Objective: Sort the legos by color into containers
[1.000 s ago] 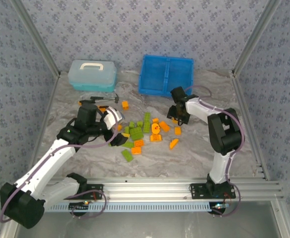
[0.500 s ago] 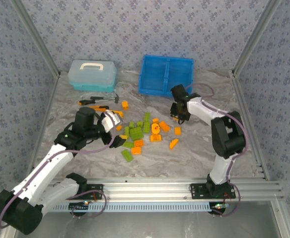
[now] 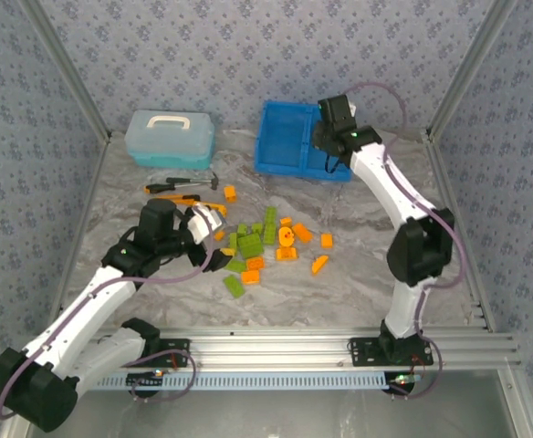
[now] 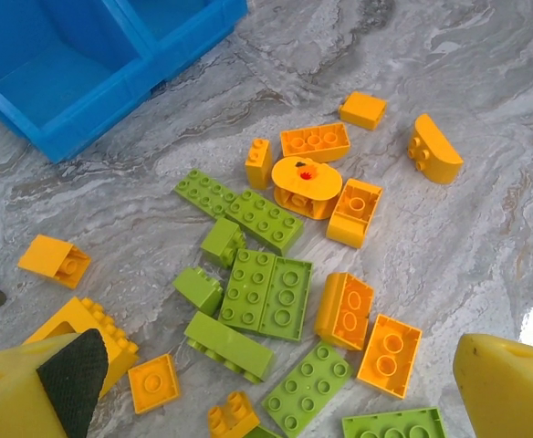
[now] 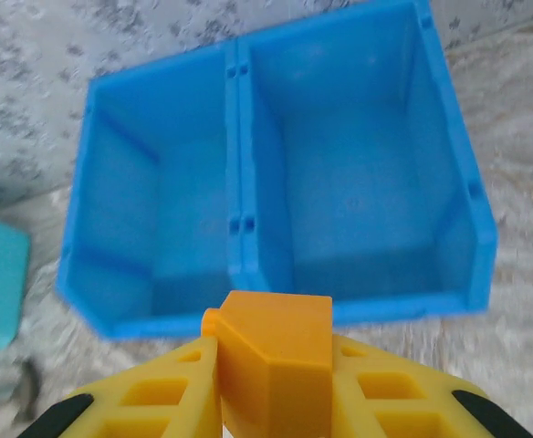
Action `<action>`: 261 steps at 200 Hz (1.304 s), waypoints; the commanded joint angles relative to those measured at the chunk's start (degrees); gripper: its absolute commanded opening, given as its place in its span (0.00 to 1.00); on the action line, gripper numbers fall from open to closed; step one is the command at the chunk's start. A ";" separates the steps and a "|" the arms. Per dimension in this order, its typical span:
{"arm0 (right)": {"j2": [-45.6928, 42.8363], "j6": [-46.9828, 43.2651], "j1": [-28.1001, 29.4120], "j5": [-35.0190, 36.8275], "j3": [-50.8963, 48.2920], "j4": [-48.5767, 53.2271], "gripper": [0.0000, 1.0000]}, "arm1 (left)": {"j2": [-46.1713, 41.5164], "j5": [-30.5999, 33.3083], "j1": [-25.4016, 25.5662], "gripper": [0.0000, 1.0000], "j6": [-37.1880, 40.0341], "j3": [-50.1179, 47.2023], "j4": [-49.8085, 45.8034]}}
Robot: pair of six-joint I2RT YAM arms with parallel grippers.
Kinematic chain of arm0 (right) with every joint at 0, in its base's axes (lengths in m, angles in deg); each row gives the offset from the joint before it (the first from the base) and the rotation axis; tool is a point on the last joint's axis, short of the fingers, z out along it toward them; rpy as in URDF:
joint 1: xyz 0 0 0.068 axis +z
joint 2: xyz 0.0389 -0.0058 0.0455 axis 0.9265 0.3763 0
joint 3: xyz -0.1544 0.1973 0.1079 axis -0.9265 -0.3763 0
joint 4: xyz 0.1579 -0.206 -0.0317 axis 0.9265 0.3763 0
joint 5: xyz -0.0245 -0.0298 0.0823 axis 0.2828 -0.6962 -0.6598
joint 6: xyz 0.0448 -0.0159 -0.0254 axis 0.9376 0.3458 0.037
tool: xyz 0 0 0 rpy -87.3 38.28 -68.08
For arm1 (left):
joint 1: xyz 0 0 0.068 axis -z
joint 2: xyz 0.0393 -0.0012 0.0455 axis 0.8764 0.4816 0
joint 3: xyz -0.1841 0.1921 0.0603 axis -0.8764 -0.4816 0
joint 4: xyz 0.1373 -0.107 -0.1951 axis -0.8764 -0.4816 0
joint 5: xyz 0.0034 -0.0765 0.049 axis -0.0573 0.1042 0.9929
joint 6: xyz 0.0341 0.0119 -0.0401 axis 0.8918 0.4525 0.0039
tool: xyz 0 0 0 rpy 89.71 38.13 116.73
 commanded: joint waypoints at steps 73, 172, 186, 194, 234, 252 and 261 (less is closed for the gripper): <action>26.89 -0.34 -6.58 -7.08 28.43 10.04 0.47 | 4.65 21.56 2.46 0.99 -19.91 3.52 2.09; -12.79 -14.01 -2.26 -8.99 -13.43 6.10 0.65 | 8.47 13.90 2.44 0.99 -20.68 13.67 -8.41; -19.80 -13.82 -0.72 -7.92 -22.86 6.16 0.69 | 7.31 11.89 2.38 0.99 -20.04 12.45 -6.67; -22.95 -12.42 0.14 -6.85 -28.47 6.18 0.71 | 7.10 10.95 2.38 0.99 -19.65 12.02 -5.98; -27.53 -8.28 2.82 -9.94 -47.09 3.65 0.82 | 8.44 8.19 2.29 0.99 -18.12 12.48 -6.24; -25.12 -8.48 3.40 -12.09 -49.43 2.27 0.87 | 9.11 8.11 2.26 0.99 -17.60 12.85 -6.89; -23.41 -8.78 3.70 -12.42 -49.76 1.61 0.89 | 9.24 8.19 2.29 0.99 -17.37 12.98 -7.33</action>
